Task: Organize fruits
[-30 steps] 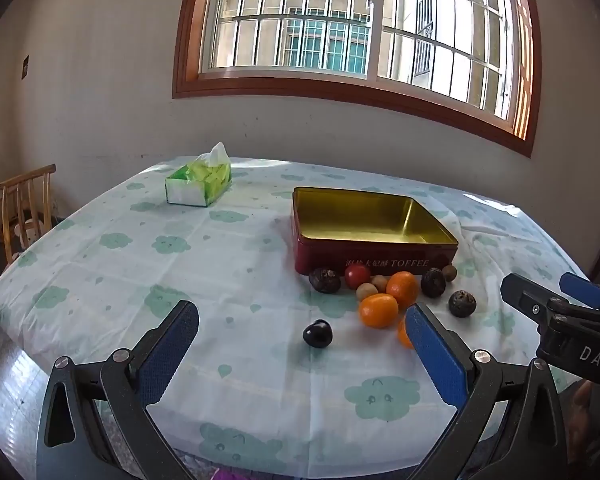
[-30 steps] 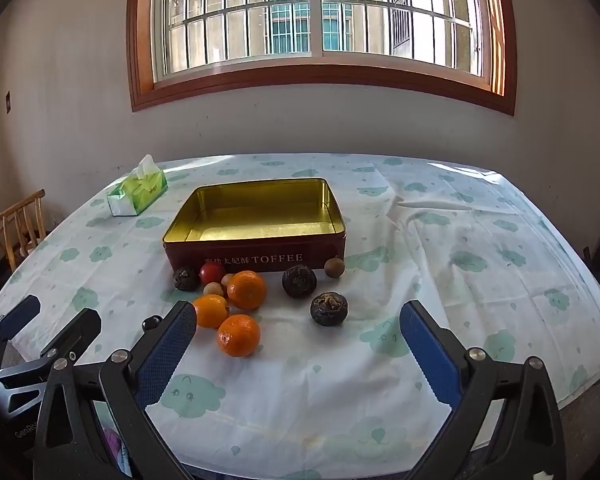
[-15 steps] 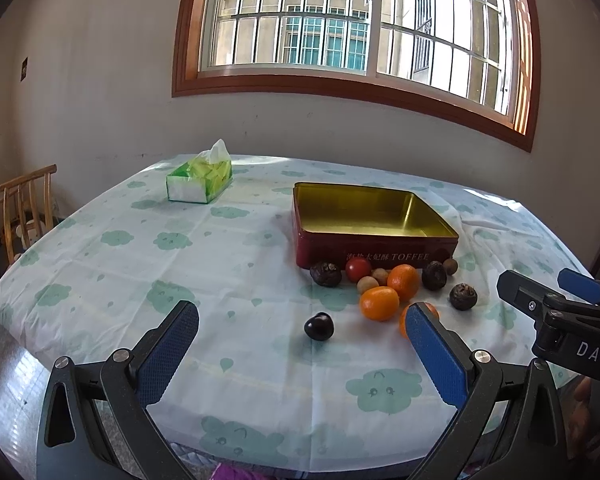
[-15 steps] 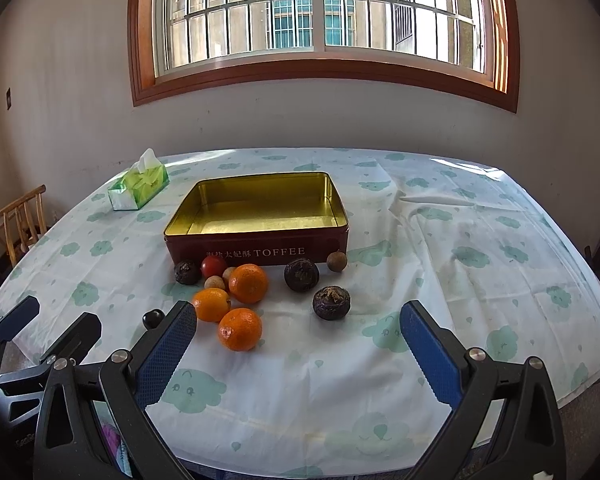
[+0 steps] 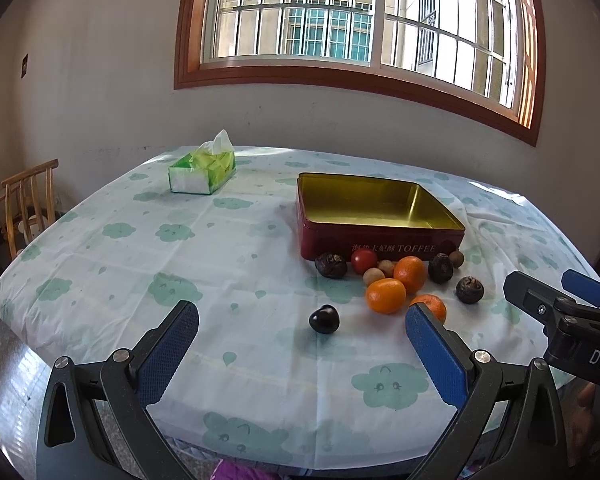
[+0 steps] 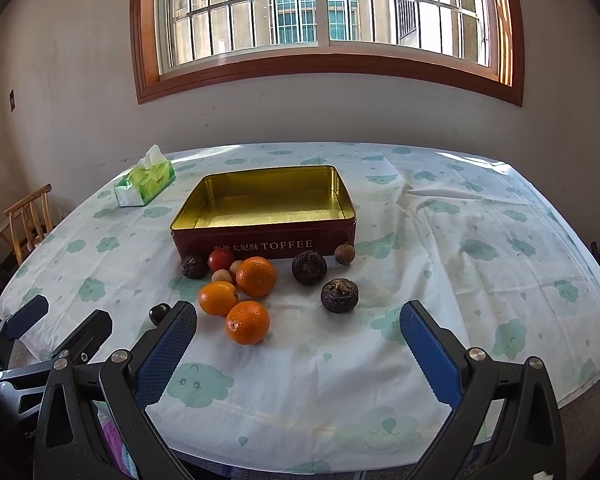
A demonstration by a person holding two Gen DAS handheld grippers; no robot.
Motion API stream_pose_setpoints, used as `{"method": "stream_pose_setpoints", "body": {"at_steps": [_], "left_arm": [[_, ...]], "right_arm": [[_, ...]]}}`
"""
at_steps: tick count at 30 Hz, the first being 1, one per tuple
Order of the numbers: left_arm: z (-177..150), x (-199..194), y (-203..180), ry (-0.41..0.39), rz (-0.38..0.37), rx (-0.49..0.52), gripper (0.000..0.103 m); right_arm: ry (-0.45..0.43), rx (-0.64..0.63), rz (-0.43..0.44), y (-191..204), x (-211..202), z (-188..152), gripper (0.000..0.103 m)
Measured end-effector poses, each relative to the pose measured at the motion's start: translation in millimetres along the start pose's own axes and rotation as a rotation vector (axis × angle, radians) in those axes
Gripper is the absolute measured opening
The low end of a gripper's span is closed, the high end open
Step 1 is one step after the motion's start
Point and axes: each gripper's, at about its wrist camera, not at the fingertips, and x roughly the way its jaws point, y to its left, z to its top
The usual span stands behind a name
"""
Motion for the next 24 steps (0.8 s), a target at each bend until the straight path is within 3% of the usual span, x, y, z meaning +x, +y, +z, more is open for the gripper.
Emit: {"method": "stream_pose_setpoints", "body": {"at_steps": [24], "left_arm": [[-2, 12, 5, 0.055, 0.005, -0.023, 0.102]], "right_arm": [[0.016, -0.021, 0.077, 7, 2, -3, 0.101]]}}
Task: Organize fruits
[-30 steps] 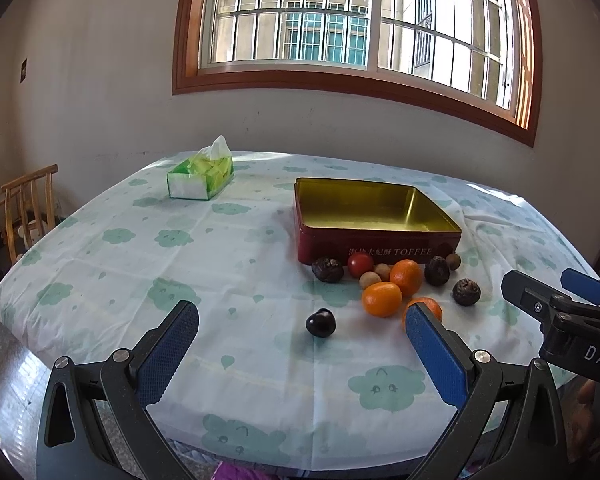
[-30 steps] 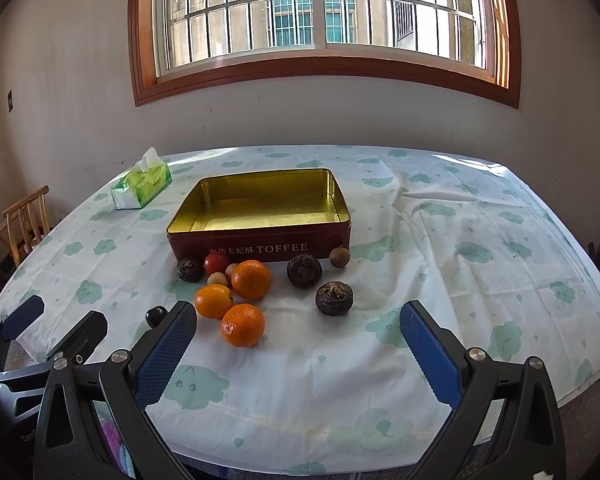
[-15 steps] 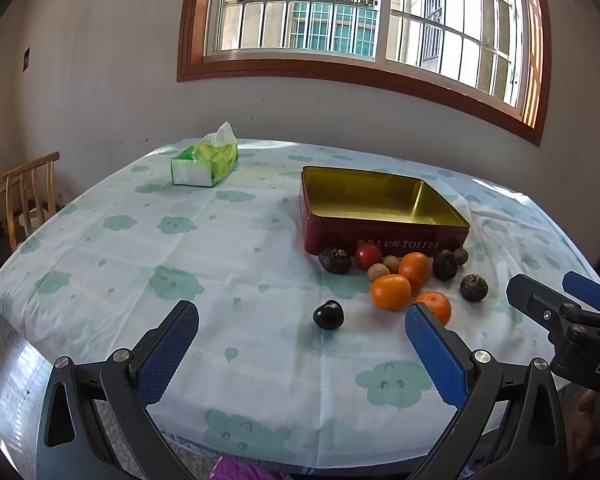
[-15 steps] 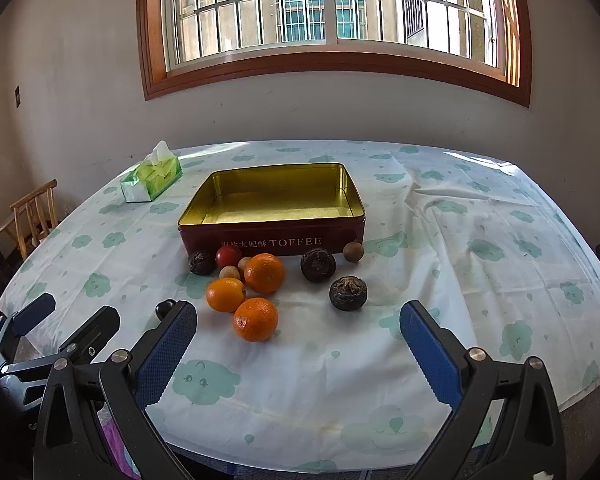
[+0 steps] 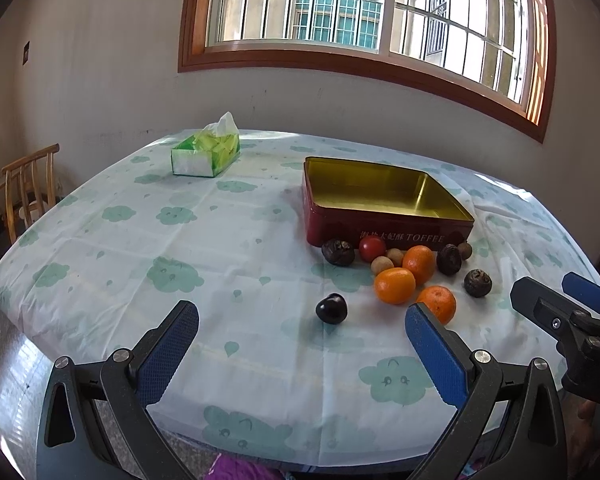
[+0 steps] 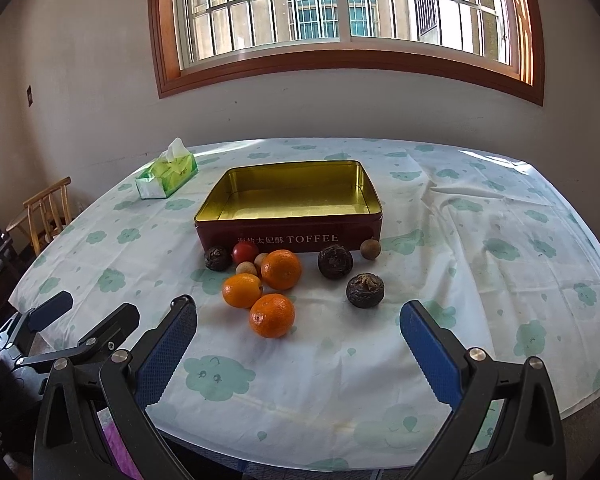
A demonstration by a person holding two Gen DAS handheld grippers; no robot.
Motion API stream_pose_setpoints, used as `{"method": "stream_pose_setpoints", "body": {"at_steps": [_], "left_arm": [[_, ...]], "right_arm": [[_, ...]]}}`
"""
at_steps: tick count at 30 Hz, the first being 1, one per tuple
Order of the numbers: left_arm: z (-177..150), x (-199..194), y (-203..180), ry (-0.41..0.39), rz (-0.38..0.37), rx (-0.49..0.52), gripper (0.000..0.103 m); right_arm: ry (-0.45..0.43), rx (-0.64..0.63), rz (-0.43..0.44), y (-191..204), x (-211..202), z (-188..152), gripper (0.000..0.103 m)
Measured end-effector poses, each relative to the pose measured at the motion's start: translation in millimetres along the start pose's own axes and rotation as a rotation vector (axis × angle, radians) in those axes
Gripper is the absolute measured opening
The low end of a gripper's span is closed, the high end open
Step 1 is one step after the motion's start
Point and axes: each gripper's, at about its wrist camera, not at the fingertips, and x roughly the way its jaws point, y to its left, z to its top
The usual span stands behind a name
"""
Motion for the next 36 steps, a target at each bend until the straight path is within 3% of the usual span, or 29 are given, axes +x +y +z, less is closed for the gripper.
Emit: {"method": "stream_pose_setpoints", "body": {"at_steps": [4, 6, 8, 14, 18, 22, 24, 26, 30, 31, 32, 33, 36], "left_arm": [[0, 3, 3, 0.012, -0.004, 0.001, 0.102], [3, 7, 5, 0.037, -0.027, 0.027, 0.102], [5, 16, 12, 0.09, -0.053, 0.042, 0.102], [0, 43, 41, 0.186, -0.128, 0.028, 0.102], [-2, 52, 41, 0.206, -0.153, 0.096, 0.099], [2, 58, 31, 0.22, -0.171, 0.178, 0.097], [3, 59, 26, 0.209, -0.182, 0.207, 0.097], [6, 62, 20, 0.207, -0.19, 0.243, 0.097], [10, 70, 12, 0.206, -0.197, 0.287, 0.095], [11, 73, 10, 0.209, -0.2, 0.291, 0.093], [13, 76, 9, 0.212, -0.202, 0.294, 0.092], [14, 80, 8, 0.212, -0.201, 0.296, 0.091], [16, 91, 4, 0.224, -0.205, 0.3, 0.082]], "right_arm": [[-0.004, 0.009, 0.056, -1, 0, -2, 0.1], [0.007, 0.008, 0.082, -2, 3, -5, 0.092], [0.038, -0.002, 0.111, -5, 8, -9, 0.077], [0.102, 0.014, 0.185, -19, 24, -19, 0.051], [0.15, -0.016, 0.236, -17, 41, -21, 0.047], [0.172, -0.032, 0.225, -14, 61, -18, 0.047], [0.19, -0.04, 0.221, -14, 72, -16, 0.05], [0.197, -0.049, 0.22, -12, 80, -14, 0.058], [0.219, -0.081, 0.222, -7, 97, -12, 0.058], [0.233, -0.087, 0.228, -6, 102, -12, 0.056], [0.244, -0.091, 0.238, -5, 106, -12, 0.043], [0.25, -0.097, 0.253, -3, 107, -13, 0.037], [0.228, -0.137, 0.247, 2, 101, -18, 0.036]]}}
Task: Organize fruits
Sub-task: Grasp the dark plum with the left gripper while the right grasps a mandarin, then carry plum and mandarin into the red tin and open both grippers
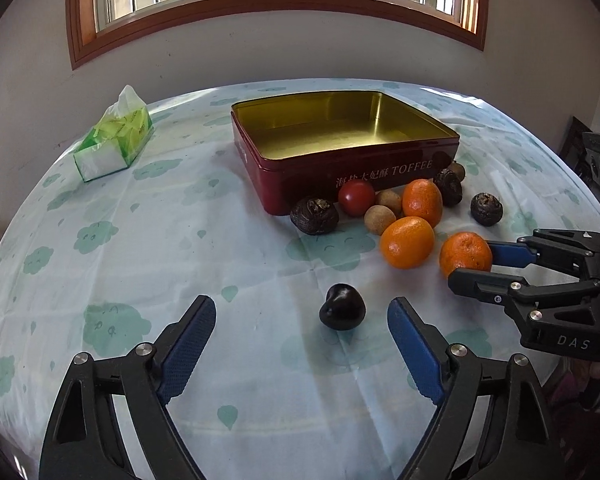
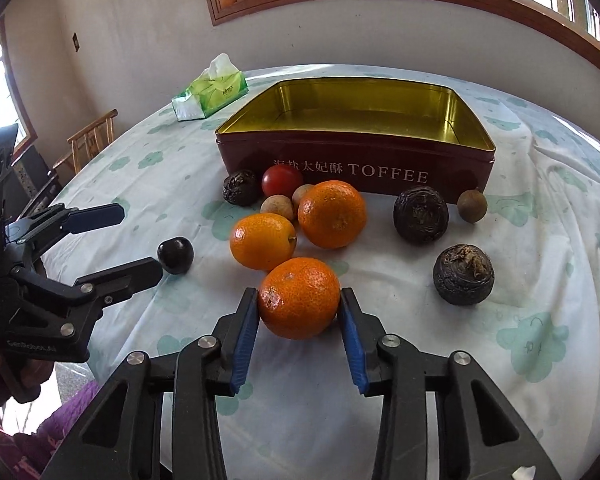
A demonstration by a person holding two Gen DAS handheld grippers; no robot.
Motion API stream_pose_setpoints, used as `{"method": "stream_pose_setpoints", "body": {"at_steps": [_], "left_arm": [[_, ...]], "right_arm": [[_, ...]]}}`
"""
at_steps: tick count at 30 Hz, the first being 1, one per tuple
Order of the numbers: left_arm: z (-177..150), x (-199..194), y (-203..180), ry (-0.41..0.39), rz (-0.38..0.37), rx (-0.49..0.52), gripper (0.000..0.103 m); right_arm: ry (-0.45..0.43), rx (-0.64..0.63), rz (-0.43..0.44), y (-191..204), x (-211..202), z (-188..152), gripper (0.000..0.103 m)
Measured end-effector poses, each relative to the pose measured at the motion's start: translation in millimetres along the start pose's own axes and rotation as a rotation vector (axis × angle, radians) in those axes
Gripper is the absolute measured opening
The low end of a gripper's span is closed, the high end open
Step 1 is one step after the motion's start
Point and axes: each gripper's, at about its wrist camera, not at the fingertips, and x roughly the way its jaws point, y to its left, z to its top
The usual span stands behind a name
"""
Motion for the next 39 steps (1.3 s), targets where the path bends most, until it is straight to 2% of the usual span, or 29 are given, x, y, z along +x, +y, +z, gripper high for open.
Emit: {"method": "stream_pose_setpoints", "body": {"at_steps": [2, 6, 9, 11, 12, 17, 22, 29, 32, 39], "left_arm": [[2, 9, -2, 0.021, -0.012, 0.005, 0.075], [2, 21, -9, 0.031, -0.006, 0.028, 0.075], [-1, 24, -11, 0.014, -0.027, 0.019, 0.057], [0, 23, -11, -0.001, -0.019, 0.004, 0.031], [1, 23, -9, -0.001, -0.015, -0.01, 0.027], [7, 14, 5, -0.023, -0.045, -0.139, 0.027], [36, -10, 12, -0.104, -0.069, -0.205, 0.027], [80, -28, 10, -0.193, -0.043, -0.216, 0.027], [95, -27, 3, -0.208, -0.022, -0.196, 0.027], [120, -17, -5, -0.22, -0.028, -0.194, 0.027]], "right_arm": [[-0.011, 0.018, 0.014, 0, -4, -5, 0.036], [-0.042, 0.052, 0.053, -1, -21, -12, 0.036], [-0.053, 0.059, 0.059, -2, -29, -11, 0.036], [-0.063, 0.068, 0.063, -3, -33, -10, 0.036], [-0.067, 0.07, 0.067, -4, -35, -9, 0.036], [-0.086, 0.078, 0.089, -5, -40, 0, 0.036], [-0.117, 0.081, 0.085, -11, -46, 13, 0.036], [-0.19, 0.085, 0.058, -27, -55, 47, 0.036], [-0.216, 0.075, 0.046, -32, -57, 62, 0.036], [-0.25, 0.076, 0.026, -45, -56, 89, 0.036]]}}
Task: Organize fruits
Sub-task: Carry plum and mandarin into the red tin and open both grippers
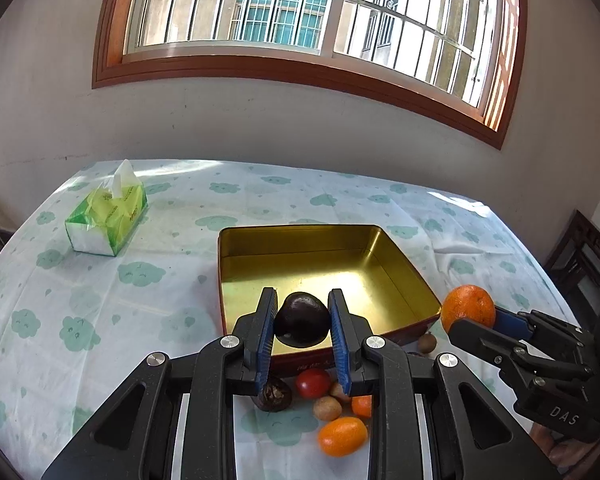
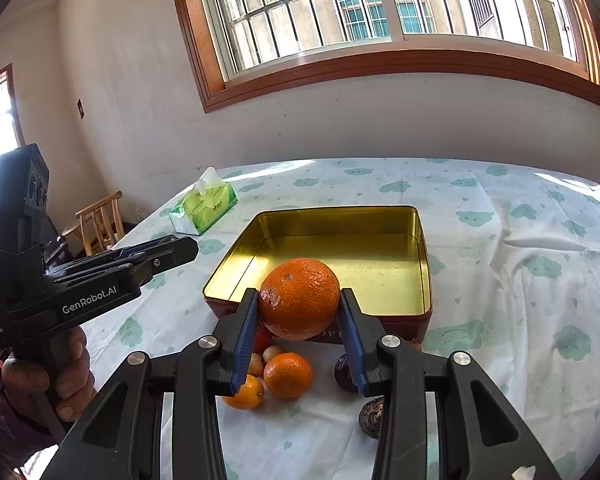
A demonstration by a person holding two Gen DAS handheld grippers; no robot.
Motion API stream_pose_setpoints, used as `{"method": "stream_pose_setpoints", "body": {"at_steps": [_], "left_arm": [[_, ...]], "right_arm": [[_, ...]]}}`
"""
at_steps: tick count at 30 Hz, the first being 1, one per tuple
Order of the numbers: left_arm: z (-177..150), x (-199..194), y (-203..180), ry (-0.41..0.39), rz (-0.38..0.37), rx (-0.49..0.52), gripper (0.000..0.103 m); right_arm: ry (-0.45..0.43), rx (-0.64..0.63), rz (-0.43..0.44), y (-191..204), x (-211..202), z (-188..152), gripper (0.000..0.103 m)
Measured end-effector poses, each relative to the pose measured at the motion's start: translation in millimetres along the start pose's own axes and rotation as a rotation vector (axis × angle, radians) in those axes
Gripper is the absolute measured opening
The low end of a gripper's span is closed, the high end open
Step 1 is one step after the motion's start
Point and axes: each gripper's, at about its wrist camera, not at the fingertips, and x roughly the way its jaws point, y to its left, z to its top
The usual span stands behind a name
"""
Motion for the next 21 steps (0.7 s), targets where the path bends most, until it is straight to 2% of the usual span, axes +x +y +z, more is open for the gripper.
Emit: {"method": "stream_pose_setpoints", "body": {"at_steps": [10, 21], "left_arm": [[13, 27, -6, -0.002, 0.032, 0.012, 0.027], [14, 61, -3, 0.034, 0.061, 0.012, 0.027]], "right_arm": [[0.002, 0.019, -0.01, -14, 21, 15, 0.037], [0.026, 0.031, -0.006, -24, 52, 23, 0.037]]}}
